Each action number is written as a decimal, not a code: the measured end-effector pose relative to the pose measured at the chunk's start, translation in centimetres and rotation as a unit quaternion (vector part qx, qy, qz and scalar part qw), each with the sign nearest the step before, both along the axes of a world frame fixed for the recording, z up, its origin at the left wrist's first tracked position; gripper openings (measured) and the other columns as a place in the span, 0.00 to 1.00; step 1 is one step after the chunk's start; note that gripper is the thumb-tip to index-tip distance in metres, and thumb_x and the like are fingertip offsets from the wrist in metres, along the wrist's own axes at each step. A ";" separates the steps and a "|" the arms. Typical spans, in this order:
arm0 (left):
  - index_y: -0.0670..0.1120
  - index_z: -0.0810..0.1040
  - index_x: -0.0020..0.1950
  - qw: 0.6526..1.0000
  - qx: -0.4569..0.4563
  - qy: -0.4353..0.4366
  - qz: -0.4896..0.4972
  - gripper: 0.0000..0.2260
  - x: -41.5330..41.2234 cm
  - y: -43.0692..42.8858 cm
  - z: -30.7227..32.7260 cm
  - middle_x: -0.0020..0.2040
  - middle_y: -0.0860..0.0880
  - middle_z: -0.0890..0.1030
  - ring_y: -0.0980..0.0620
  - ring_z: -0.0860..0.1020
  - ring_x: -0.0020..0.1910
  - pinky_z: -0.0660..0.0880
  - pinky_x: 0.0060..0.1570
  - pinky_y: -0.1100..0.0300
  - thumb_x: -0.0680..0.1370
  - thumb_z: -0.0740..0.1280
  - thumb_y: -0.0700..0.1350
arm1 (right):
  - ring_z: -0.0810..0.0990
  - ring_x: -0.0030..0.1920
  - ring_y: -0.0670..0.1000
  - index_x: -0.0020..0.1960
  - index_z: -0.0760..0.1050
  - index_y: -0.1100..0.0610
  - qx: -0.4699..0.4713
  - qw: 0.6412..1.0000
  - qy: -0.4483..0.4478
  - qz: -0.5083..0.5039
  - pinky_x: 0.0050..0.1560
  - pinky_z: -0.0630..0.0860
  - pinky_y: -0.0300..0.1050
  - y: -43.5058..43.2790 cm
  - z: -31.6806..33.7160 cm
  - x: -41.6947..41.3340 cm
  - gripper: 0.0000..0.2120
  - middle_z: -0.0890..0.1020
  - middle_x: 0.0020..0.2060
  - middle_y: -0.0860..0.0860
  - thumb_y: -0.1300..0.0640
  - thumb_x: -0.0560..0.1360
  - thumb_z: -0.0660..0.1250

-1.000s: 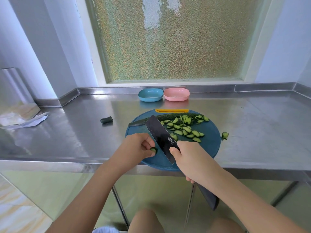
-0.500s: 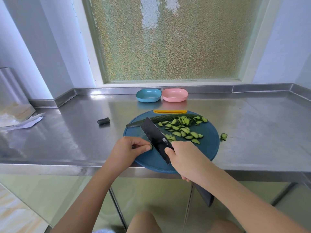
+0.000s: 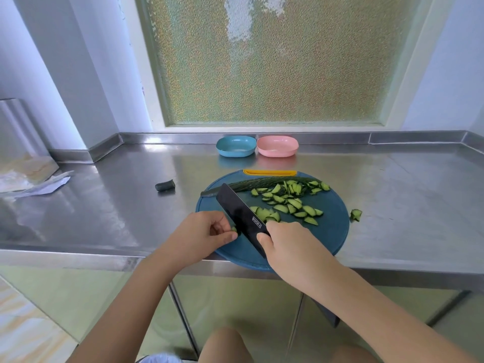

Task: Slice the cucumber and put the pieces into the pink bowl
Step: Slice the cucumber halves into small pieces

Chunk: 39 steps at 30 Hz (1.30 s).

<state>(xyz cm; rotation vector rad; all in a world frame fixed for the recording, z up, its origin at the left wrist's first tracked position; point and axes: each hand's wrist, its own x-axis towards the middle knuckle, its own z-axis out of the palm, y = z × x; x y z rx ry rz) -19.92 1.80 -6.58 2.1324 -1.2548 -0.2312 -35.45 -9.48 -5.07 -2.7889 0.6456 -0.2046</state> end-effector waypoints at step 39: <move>0.47 0.83 0.48 0.994 -0.106 -0.015 0.025 0.07 0.1 0.0 -1.1 0.37 0.61 0.80 0.67 0.77 0.39 0.70 0.41 0.77 0.71 0.74 0.42 | 0.65 0.26 0.44 0.36 0.59 0.53 0.017 0.997 0.075 0.002 0.21 0.61 0.37 0.0 2.3 0.0 0.17 0.67 0.31 0.48 0.49 0.83 0.51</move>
